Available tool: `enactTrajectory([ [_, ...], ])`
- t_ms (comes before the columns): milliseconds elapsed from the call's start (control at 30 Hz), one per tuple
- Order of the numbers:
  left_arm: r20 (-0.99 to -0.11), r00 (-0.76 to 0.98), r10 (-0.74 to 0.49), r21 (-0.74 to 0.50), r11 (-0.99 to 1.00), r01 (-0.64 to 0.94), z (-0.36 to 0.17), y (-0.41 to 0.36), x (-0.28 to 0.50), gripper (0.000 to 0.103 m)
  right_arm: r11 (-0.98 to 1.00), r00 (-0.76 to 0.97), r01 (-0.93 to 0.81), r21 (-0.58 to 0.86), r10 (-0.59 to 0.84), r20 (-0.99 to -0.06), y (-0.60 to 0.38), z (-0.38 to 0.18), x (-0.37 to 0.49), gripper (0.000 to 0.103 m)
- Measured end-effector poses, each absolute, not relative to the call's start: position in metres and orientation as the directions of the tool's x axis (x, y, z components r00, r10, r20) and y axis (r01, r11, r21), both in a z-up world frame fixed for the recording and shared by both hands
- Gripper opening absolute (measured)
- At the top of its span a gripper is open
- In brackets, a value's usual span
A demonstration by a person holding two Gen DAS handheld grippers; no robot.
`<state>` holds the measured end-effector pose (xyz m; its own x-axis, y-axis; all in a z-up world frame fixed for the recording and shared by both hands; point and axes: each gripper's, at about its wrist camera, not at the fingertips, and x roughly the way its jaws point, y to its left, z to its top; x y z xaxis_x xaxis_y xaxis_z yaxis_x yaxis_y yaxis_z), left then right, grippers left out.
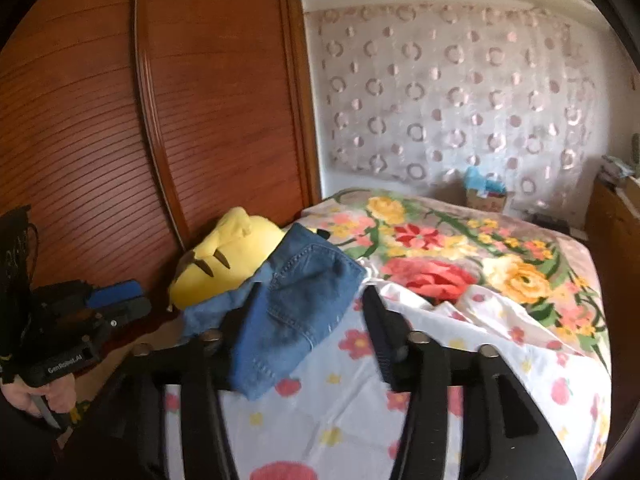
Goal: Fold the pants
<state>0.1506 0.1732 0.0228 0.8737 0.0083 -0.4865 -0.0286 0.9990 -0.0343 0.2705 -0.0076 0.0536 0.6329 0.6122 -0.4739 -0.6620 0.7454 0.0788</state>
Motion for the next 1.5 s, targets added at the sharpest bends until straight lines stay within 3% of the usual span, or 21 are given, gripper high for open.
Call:
enactTrajectory([
  [200, -0.476, 0.879, 0.021, -0.012, 0.999, -0.030, 0.034, 0.147, 0.124, 0.032, 0.779, 0.679, -0.622, 0.076, 0.585, -0.443, -0.047, 0.058, 0.230, 0.069],
  [633, -0.439, 0.894, -0.084, -0.046, 0.996, 0.071, 0.046, 0.088, 0.084, 0.039, 0.876, 0.797, -0.478, 0.067, 0.464, -0.387, -0.130, 0.063, 0.148, 0.080],
  [1033, -0.427, 0.903, -0.047, -0.010, 0.999, 0.047, 0.052, 0.052, 0.052, 0.040, 0.936, 0.873, -0.347, 0.057, 0.345, -0.344, -0.198, 0.067, 0.079, 0.081],
  [1500, -0.417, 0.908, -0.045, 0.009, 0.999, 0.053, 0.055, 0.038, 0.041, 0.041, 0.950, 0.885, -0.305, 0.074, 0.311, -0.347, -0.219, 0.061, 0.070, 0.081],
])
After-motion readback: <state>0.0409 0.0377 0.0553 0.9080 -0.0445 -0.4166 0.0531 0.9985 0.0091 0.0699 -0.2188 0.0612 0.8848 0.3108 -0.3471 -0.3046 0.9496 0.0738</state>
